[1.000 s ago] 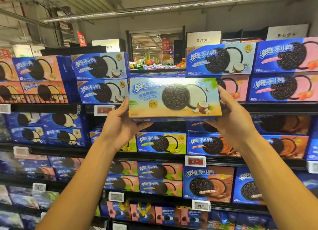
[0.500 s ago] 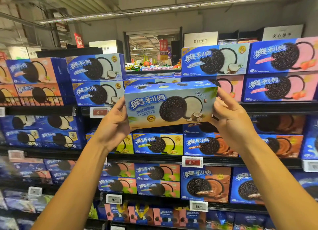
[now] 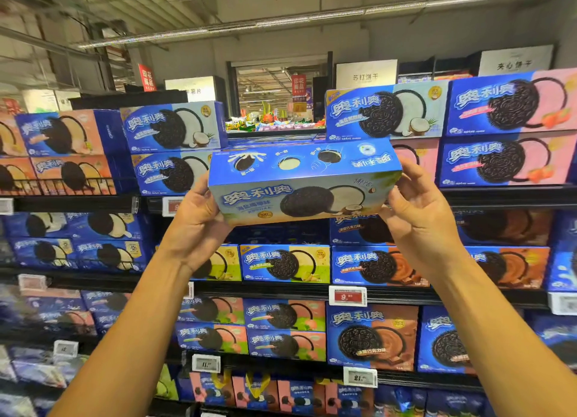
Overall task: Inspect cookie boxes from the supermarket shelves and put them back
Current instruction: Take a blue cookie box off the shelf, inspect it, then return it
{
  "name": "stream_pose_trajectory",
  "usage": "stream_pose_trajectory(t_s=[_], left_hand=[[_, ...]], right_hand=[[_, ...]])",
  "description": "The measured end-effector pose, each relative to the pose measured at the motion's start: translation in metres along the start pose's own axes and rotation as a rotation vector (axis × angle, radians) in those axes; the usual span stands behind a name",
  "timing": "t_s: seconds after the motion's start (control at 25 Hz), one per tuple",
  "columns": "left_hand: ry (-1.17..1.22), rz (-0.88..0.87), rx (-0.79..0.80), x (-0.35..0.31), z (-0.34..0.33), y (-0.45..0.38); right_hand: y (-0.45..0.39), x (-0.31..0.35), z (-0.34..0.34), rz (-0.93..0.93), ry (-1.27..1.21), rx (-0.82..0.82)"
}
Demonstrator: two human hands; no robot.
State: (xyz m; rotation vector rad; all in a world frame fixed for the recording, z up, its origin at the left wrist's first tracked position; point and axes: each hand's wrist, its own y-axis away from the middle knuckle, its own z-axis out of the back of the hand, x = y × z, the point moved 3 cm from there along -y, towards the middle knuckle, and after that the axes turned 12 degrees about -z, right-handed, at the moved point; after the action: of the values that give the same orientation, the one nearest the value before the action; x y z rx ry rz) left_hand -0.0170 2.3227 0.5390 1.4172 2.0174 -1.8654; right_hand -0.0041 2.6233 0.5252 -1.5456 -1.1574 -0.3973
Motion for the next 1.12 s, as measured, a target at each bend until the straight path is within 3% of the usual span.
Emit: stream_pose_trajectory(t_s=[0.32, 0.68, 0.88, 1.12], left_hand=[[0.003, 0.086, 0.026, 0.001, 0.002, 0.003], [0.135, 0.244, -0.147, 0.023, 0.003, 0.005], [0.253, 0.281, -0.261, 0.042, -0.002, 0.006], [0.290, 0.236, -0.522, 0.061, 0.000, -0.009]], right_hand=[[-0.002, 0.004, 0.004, -0.038, 0.042, -0.089], [0.001, 0.003, -0.003, -0.142, -0.022, -0.210], [0.007, 0.006, -0.021, -0.078, -0.185, -0.089], [0.011, 0.010, -0.054, -0.007, -0.088, -0.011]])
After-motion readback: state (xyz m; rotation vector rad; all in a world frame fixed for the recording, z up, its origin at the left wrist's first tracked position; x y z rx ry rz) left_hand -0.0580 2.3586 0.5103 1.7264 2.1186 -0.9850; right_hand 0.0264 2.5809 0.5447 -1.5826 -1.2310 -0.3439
